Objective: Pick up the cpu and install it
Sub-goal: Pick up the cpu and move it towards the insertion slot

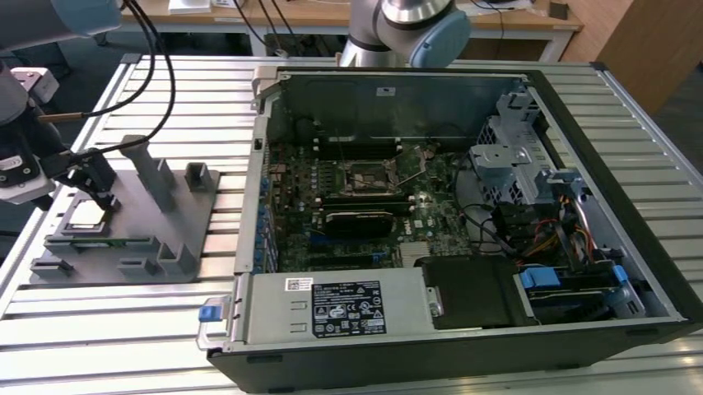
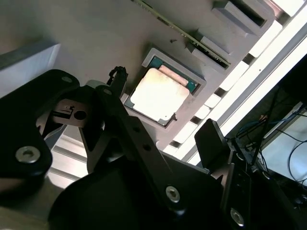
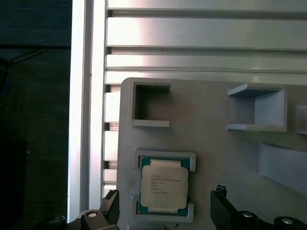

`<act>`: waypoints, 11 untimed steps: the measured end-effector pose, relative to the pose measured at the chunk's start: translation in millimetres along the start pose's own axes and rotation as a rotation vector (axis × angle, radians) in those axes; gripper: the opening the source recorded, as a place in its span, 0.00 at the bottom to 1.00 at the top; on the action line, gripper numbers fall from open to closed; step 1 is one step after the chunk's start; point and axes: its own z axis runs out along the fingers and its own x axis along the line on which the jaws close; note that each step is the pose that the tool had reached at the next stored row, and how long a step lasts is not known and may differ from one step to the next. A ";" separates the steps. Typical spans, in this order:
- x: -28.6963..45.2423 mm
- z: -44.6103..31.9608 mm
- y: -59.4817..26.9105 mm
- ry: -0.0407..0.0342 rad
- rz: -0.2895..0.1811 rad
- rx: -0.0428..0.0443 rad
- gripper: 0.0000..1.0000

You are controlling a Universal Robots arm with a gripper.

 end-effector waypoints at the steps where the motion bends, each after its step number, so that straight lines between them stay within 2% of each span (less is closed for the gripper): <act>1: 0.0 0.3 0.0 0.0000 0.001 0.0000 0.84; 5: -0.1 3.5 0.2 -0.0007 0.028 -0.0004 0.84; 8: -0.1 8.7 0.2 -0.0012 0.056 -0.0006 0.84; 11: -0.1 14.0 0.1 -0.0012 0.061 -0.0005 0.84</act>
